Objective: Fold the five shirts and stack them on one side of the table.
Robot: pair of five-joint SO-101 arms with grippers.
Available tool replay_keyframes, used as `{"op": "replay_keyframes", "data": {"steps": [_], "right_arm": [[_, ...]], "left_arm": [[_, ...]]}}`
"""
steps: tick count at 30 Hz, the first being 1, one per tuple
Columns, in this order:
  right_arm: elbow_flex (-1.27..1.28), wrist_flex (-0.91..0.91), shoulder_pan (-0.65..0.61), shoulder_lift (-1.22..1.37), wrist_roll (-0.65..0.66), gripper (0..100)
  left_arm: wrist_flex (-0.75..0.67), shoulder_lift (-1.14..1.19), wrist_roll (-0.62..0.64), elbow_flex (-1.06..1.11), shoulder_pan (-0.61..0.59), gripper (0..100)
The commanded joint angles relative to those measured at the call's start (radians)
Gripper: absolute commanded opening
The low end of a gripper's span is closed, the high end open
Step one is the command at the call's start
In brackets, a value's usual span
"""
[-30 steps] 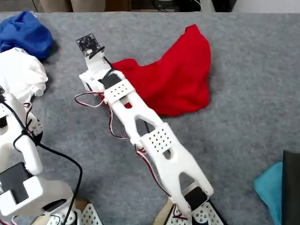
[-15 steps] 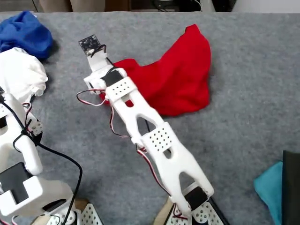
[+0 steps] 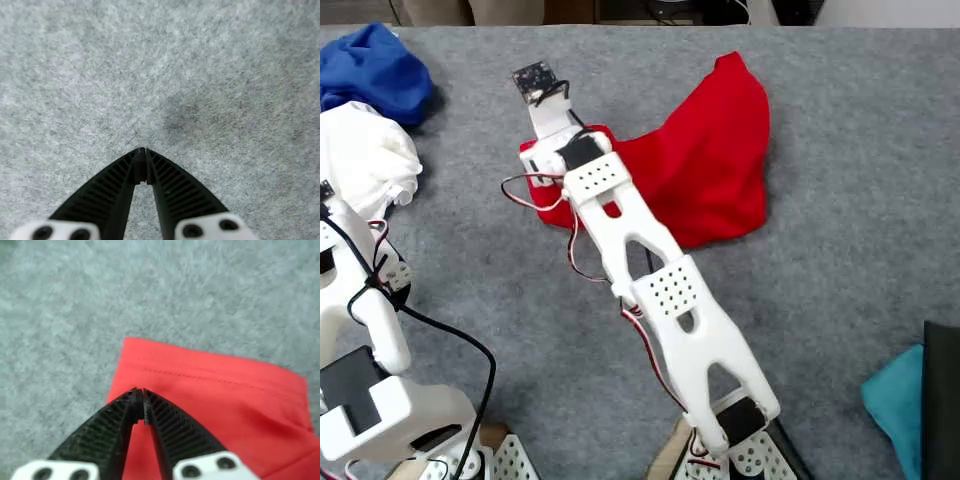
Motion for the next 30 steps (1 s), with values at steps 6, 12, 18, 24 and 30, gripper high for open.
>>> {"op": "replay_keyframes", "data": {"steps": [6,12,18,24,30], "right_arm": [[-0.180,0.052,-0.002,-0.041,0.006,1.6],[-0.159,0.035,-0.022,-0.010,0.006,26.3],[-0.170,0.012,-0.021,-0.059,0.011,20.1],[-0.124,-0.075,-0.077,-0.015,0.017,15.7],[-0.073,0.091,-0.105,0.015,0.006,27.9]], "left_arm": [[0.009,-0.035,-0.009,-0.011,-0.008,2],[0.012,-0.027,-0.009,-0.046,-0.008,2],[0.012,-0.027,-0.005,-0.064,-0.008,2],[0.012,-0.027,-0.003,-0.061,-0.008,2],[0.012,-0.027,-0.008,-0.061,-0.038,2]]}}
